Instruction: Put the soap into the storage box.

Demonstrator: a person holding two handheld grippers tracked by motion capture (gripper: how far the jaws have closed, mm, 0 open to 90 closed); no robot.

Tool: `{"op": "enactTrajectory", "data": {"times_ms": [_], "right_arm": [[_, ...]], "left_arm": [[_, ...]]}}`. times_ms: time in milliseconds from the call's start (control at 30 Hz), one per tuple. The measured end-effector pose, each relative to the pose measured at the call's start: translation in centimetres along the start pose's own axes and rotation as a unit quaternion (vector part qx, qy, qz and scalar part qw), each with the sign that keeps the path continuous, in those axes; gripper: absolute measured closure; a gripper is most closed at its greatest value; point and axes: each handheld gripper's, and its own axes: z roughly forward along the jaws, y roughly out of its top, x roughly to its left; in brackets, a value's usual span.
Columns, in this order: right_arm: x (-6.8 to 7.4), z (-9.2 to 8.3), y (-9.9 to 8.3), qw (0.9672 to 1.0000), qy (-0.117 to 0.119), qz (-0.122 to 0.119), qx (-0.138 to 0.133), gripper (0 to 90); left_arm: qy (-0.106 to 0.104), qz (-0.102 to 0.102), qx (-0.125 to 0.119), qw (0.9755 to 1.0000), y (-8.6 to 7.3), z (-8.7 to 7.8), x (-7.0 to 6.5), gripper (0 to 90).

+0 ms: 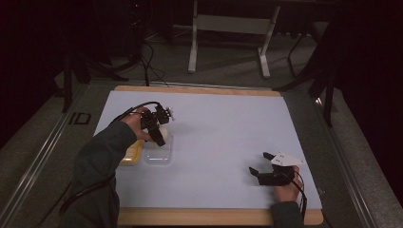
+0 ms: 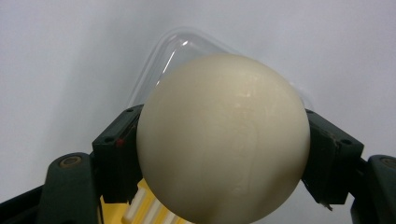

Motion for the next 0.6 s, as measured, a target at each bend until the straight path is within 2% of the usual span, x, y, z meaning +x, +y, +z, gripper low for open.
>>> {"op": "enactTrajectory", "data": {"times_ms": [600], "right_arm": [[0.0,0.0,0.0,1.0000,-0.001,-0.001,0.000,14.6]], "left_arm": [[0.000,-0.029,0.008,0.9995,-1.9,0.1,1.2,25.7]]}}
